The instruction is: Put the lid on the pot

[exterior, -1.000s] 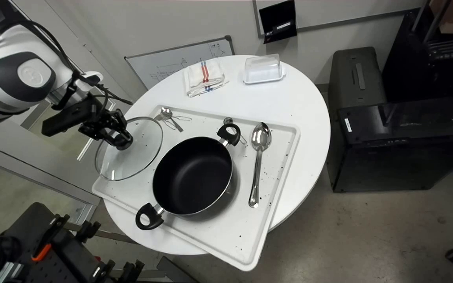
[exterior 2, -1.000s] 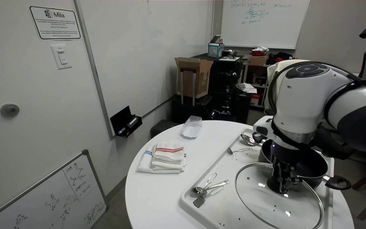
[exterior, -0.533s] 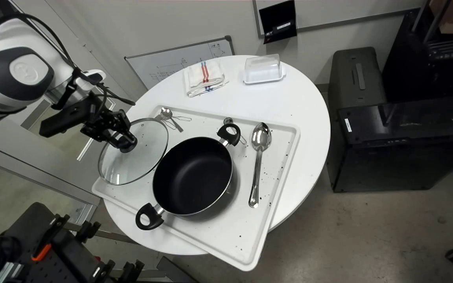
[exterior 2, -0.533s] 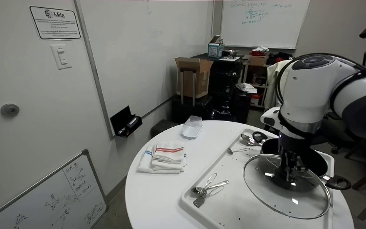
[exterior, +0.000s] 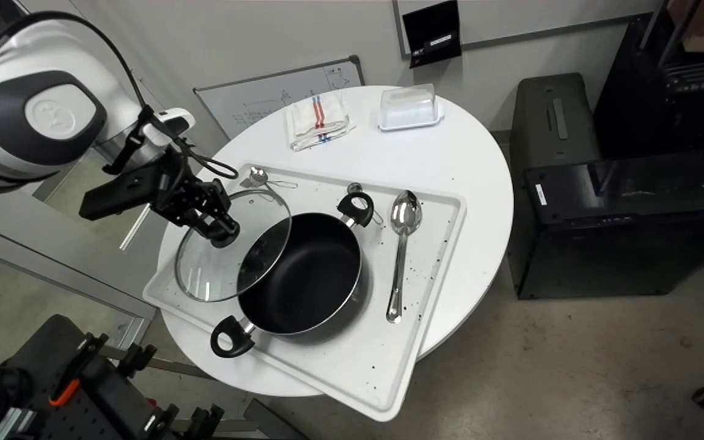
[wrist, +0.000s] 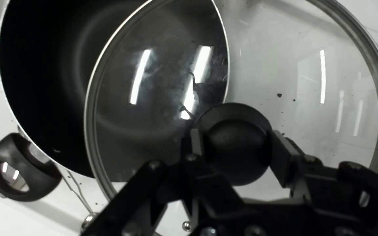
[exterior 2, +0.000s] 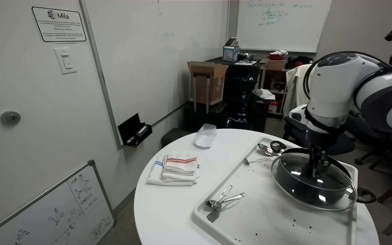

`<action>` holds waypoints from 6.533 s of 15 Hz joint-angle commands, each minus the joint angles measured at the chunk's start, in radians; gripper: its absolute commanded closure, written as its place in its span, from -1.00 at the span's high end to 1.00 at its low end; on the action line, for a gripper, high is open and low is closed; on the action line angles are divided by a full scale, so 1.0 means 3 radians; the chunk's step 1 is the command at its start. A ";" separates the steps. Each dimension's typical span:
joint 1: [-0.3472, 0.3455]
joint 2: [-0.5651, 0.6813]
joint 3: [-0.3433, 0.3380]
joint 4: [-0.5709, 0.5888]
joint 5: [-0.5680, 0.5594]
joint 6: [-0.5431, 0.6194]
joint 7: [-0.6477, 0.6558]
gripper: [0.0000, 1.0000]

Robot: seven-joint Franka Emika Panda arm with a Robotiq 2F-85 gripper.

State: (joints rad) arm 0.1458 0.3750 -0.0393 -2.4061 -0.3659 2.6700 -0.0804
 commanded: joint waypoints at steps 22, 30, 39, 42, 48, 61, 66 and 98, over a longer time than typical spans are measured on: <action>-0.0791 0.0017 -0.0204 0.0016 0.0149 0.0247 -0.0431 -0.50; -0.0795 0.0252 -0.0175 0.0177 0.0220 0.0312 -0.0428 -0.50; -0.0799 0.0473 -0.0148 0.0331 0.0239 0.0394 -0.0422 -0.50; -0.0821 0.0454 -0.0109 0.0314 0.0270 0.0368 -0.0452 -0.50; -0.0909 0.0410 -0.0012 0.0255 0.0386 0.0317 -0.0545 -0.50; -0.0945 0.0420 0.0039 0.0297 0.0476 0.0123 -0.0595 -0.50; -0.0999 0.0420 0.0102 0.0374 0.0617 -0.0109 -0.0664 -0.50; -0.0626 0.0266 -0.0280 0.0212 0.0242 0.0179 -0.0323 1.00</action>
State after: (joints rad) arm -0.0406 0.5086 -0.1246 -2.3040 -0.2848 2.7211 -0.1731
